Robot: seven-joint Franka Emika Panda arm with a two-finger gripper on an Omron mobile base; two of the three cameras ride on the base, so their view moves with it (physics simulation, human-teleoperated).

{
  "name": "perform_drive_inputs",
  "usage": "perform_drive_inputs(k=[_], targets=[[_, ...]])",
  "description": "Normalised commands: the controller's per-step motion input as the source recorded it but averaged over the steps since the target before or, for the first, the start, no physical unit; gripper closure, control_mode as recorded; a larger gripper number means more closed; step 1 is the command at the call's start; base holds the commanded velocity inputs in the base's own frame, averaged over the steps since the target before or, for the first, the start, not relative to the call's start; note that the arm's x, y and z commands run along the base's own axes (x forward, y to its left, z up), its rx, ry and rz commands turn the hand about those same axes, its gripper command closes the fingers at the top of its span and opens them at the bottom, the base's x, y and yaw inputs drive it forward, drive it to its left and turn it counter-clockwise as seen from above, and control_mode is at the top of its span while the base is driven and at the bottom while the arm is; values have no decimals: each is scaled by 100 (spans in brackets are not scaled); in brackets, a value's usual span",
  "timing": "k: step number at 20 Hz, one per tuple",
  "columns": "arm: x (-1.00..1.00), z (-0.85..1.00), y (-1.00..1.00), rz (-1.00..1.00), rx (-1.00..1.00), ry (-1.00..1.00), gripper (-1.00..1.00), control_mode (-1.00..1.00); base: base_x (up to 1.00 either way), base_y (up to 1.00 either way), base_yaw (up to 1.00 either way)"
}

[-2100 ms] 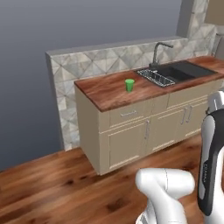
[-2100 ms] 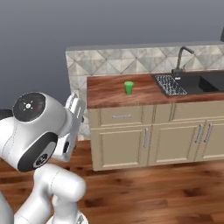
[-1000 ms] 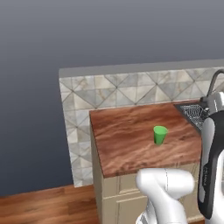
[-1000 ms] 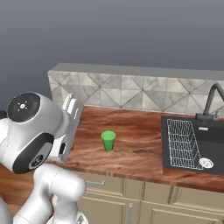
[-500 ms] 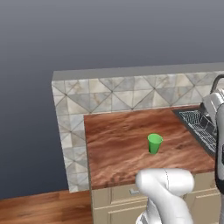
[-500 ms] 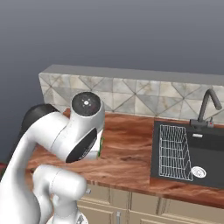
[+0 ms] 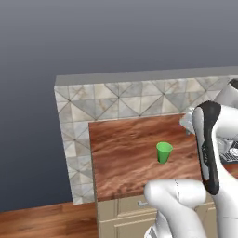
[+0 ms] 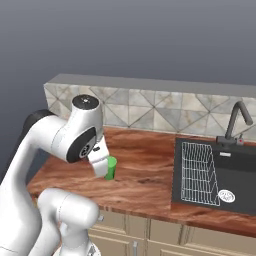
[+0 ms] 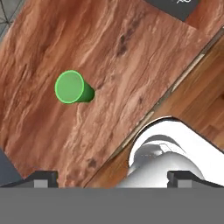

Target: Move the cup from next to the sink to the open cabinet. Then, move the bowl with the tangerine to the fridge to clear the area for faucet cleaning.

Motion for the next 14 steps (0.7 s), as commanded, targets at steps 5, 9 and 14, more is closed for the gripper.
perform_drive_inputs(k=[5,9,14], targets=[[24,-54,23,11,-17,-3,-100,-100,0,0,0],[87,-21,-1,0,-4,3,-100,-100,0,0,0],[95,-2,-2,0,0,12,-100,-100,0,0,0]])
